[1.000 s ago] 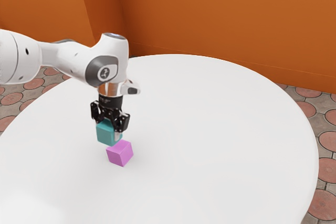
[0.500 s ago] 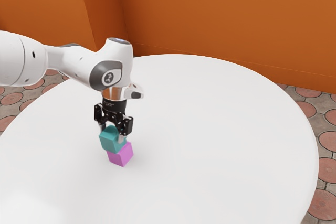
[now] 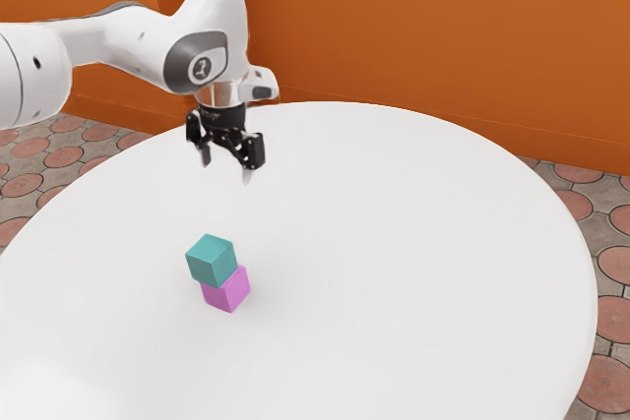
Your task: Pick up the blue block with one arm, and put the blue block on the pink block with one arm
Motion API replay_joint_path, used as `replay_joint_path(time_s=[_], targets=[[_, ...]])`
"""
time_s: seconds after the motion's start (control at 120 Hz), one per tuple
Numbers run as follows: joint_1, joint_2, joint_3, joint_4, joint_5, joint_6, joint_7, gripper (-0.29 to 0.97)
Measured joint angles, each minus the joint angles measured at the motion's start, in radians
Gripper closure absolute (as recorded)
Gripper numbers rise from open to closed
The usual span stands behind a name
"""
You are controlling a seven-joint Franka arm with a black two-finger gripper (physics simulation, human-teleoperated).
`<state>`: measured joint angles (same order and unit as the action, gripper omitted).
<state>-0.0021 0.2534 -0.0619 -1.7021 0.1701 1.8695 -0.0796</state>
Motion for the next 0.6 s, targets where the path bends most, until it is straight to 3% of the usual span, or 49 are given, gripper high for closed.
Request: replay_joint_path(time_s=[0.242, 0.6], targets=[[0.002, -0.009, -0.003, 0.199, 0.002, -0.088, 0.012, 0.0], [-0.013, -0.01, 0.005, 0.216, -0.003, -0.133, 0.022, 0.0]])
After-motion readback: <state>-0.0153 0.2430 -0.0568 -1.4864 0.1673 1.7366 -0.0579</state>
